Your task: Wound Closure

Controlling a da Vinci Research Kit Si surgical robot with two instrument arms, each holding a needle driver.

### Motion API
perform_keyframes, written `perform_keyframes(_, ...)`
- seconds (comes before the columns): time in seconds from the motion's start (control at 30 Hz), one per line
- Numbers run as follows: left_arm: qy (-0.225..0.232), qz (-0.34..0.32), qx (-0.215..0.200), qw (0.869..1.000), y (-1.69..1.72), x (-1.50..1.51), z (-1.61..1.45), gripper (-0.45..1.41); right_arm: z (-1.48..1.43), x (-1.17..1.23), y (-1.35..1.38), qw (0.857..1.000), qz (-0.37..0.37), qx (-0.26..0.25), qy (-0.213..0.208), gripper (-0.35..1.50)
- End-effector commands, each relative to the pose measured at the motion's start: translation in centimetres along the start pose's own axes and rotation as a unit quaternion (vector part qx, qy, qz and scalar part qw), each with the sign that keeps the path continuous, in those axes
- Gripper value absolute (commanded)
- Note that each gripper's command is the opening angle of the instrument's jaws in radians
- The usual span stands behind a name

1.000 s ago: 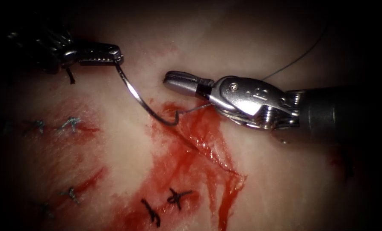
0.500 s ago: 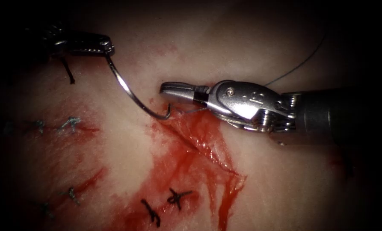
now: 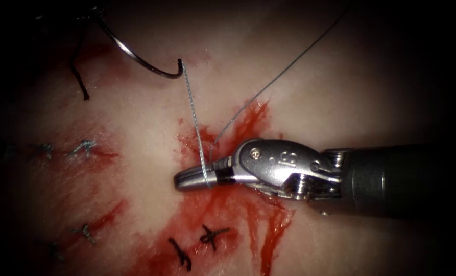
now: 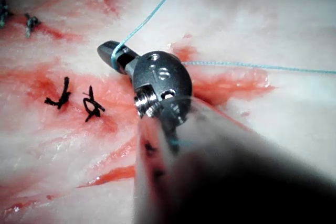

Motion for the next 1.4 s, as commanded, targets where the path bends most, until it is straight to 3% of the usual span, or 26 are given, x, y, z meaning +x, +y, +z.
perform_keyframes(0.03, 0.012, 0.006, 0.002, 1.0, -0.05, 0.07, 0.0, -0.45, 0.14, -0.06, -0.06, 1.0, 0.012, 0.011, -0.004, -0.35)
perform_keyframes(0.23, 0.062, 0.054, 0.045, 0.996, -0.16, 0.25, -0.18, -0.45, 0.04, -0.14, -0.49, 0.99, 0.124, 0.057, -0.035, -0.35)
perform_keyframes(0.47, 0.095, 0.085, 0.053, 0.99, -0.22, 0.34, -0.27, -0.45, -0.54, -0.22, -1.02, 0.964, 0.238, 0.077, -0.093, -0.35)
perform_keyframes(0.73, 0.119, 0.098, 0.058, 0.986, -0.18, 0.4, -0.35, -0.45, -1.02, -0.29, -1.44, 0.936, 0.311, 0.085, -0.139, -0.35)
perform_keyframes(0.83, 0.104, 0.099, 0.055, 0.988, -0.19, 0.39, -0.33, -0.45, -1.08, -0.27, -1.47, 0.936, 0.311, 0.084, -0.144, -0.35)
perform_keyframes(0.93, 0.031, 0.101, 0.044, 0.993, -0.23, 0.31, -0.23, -0.45, -1.13, -0.13, -1.39, 0.946, 0.298, 0.056, -0.114, -0.35)
perform_keyframes(1.0, -0.076, 0.1, 0.032, 0.992, -0.32, 0.17, -0.09, -0.45, -1.14, 0.02, -1.25, 0.953, 0.294, 0.007, -0.068, -0.3)
perform_keyframes(1.07, -0.165, 0.098, 0.015, 0.981, -0.45, -0.11, 0.06, -0.45, -1.15, 0.2, -0.98, 0.952, 0.301, -0.046, -0.023, -0.06)
perform_keyframes(1.2, -0.226, 0.083, -0.002, 0.97, -0.42, -0.43, 0.21, -0.45, -1.19, 0.26, -0.72, 0.955, 0.281, -0.095, 0.004, 0.36)
perform_keyframes(1.23, -0.258, 0.081, -0.012, 0.963, -0.33, -0.59, 0.24, -0.45, -1.21, 0.24, -0.65, 0.952, 0.28, -0.121, 0.012, 0.34)
perform_keyframes(1.3, -0.279, 0.078, -0.02, 0.957, -0.23, -0.72, 0.25, -0.45, -1.21, 0.22, -0.6, 0.948, 0.28, -0.148, 0.013, 0.51)
perform_keyframes(1.4, -0.3, 0.085, -0.033, 0.95, -0.12, -0.84, 0.26, -0.45, -1.17, 0.2, -0.55, 0.942, 0.283, -0.18, 0.01, 0.48)
